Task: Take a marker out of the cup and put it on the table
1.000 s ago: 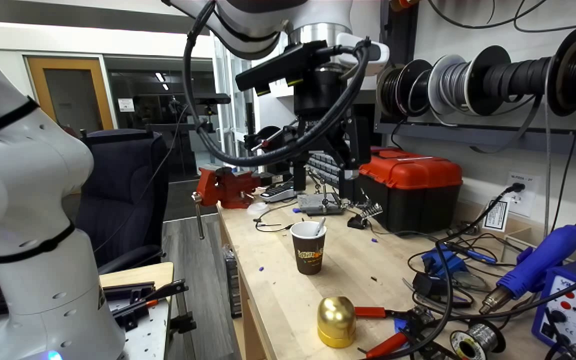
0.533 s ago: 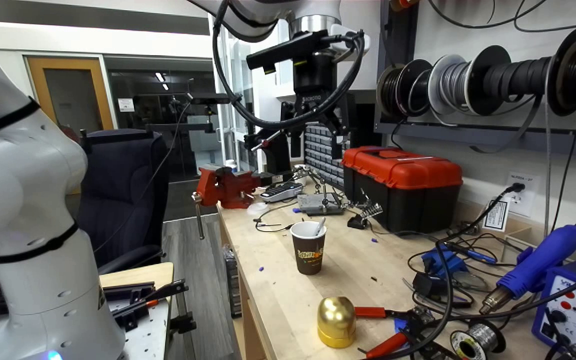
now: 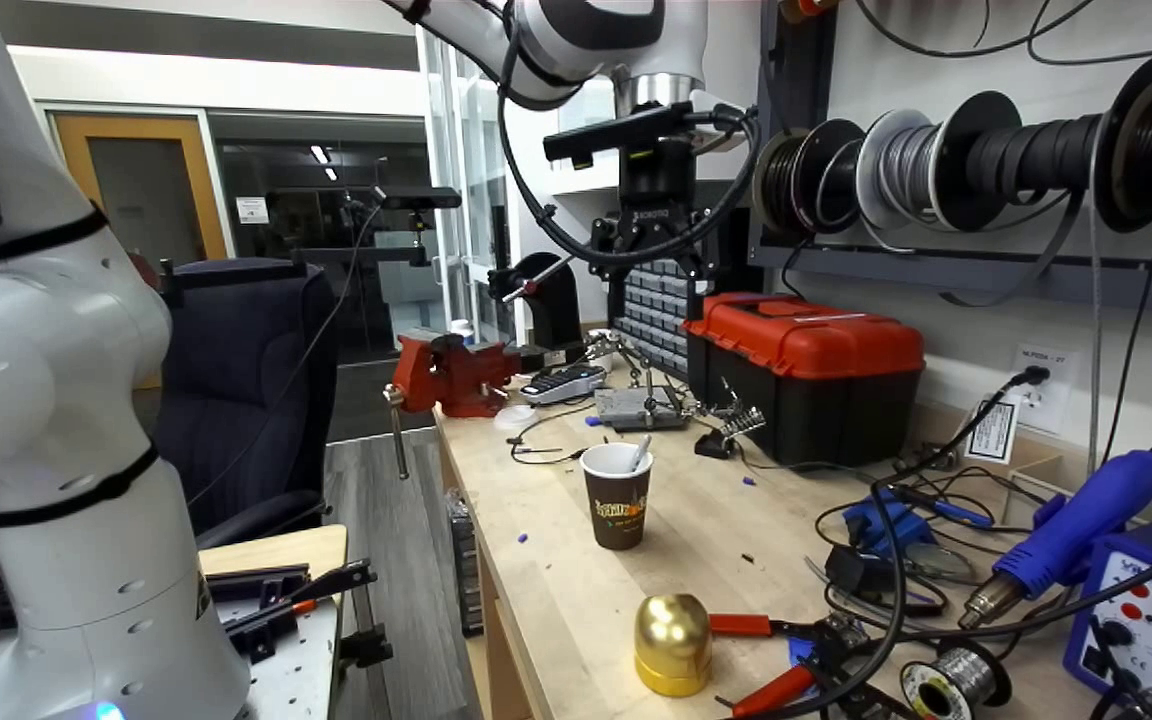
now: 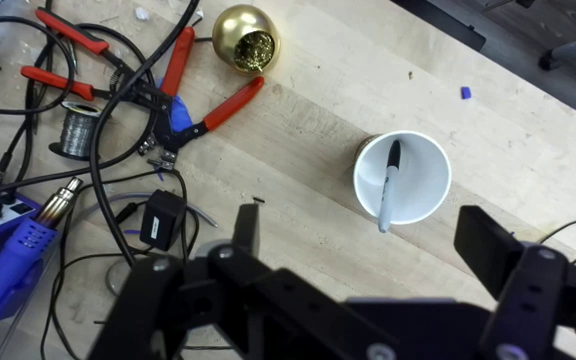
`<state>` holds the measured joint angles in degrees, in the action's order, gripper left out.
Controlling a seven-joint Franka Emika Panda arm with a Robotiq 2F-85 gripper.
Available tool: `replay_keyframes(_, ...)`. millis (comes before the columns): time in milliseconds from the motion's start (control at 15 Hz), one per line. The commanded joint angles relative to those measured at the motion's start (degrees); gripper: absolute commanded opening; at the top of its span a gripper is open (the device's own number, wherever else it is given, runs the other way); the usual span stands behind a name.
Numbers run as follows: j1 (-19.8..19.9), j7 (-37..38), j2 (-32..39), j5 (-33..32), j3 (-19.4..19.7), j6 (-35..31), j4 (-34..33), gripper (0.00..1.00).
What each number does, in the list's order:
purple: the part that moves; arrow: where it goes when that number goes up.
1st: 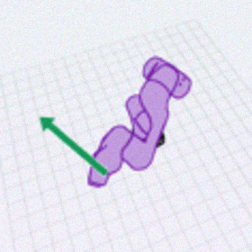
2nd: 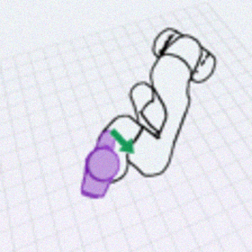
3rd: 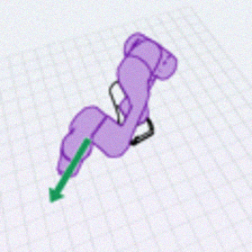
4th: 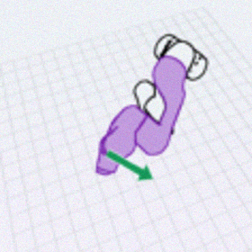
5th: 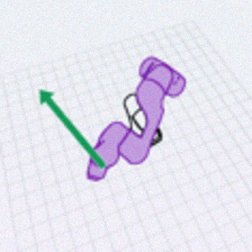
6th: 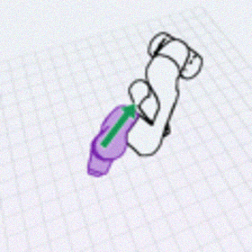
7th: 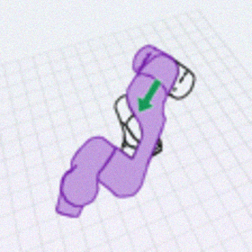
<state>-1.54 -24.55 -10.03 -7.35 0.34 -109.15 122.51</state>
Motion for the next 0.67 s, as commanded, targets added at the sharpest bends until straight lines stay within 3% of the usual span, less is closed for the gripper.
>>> replay_keyframes(0, -0.7, 2.9, 5.9, -0.2, -1.2, 3.1, -5.7, 1.00)
replay_keyframes(600, -0.5, 2.3, 12.7, -0.4, -3.1, 2.1, -6.7, 1.00)
